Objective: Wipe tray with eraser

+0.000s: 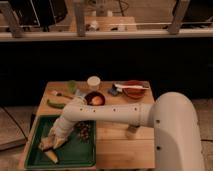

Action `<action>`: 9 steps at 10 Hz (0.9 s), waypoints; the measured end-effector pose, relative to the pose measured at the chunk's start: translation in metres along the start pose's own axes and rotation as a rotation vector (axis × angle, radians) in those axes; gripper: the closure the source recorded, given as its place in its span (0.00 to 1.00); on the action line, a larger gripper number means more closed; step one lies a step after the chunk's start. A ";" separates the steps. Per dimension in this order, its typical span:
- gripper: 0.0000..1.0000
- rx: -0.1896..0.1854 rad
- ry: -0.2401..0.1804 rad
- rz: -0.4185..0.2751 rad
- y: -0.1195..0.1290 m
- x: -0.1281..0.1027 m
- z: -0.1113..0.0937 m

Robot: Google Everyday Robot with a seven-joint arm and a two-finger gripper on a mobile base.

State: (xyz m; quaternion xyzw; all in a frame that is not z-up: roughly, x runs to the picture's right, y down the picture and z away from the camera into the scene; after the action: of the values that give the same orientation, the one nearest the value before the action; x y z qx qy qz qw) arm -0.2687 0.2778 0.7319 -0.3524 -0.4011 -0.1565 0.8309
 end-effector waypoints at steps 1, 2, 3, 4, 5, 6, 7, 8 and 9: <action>1.00 -0.015 -0.004 -0.006 0.012 -0.002 0.002; 1.00 -0.022 -0.005 -0.004 0.025 0.000 -0.001; 1.00 -0.022 0.001 0.006 0.035 0.006 -0.006; 1.00 -0.018 0.009 0.019 0.042 0.012 -0.011; 1.00 -0.006 0.025 0.044 0.051 0.023 -0.019; 1.00 0.003 0.044 0.066 0.055 0.033 -0.024; 1.00 0.009 0.058 0.079 0.055 0.038 -0.026; 1.00 0.020 0.082 0.096 0.051 0.047 -0.029; 1.00 0.037 0.100 0.104 0.044 0.054 -0.034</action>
State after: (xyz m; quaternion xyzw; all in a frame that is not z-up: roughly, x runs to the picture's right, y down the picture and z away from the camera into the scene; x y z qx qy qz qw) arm -0.1918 0.2859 0.7387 -0.3491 -0.3431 -0.1229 0.8633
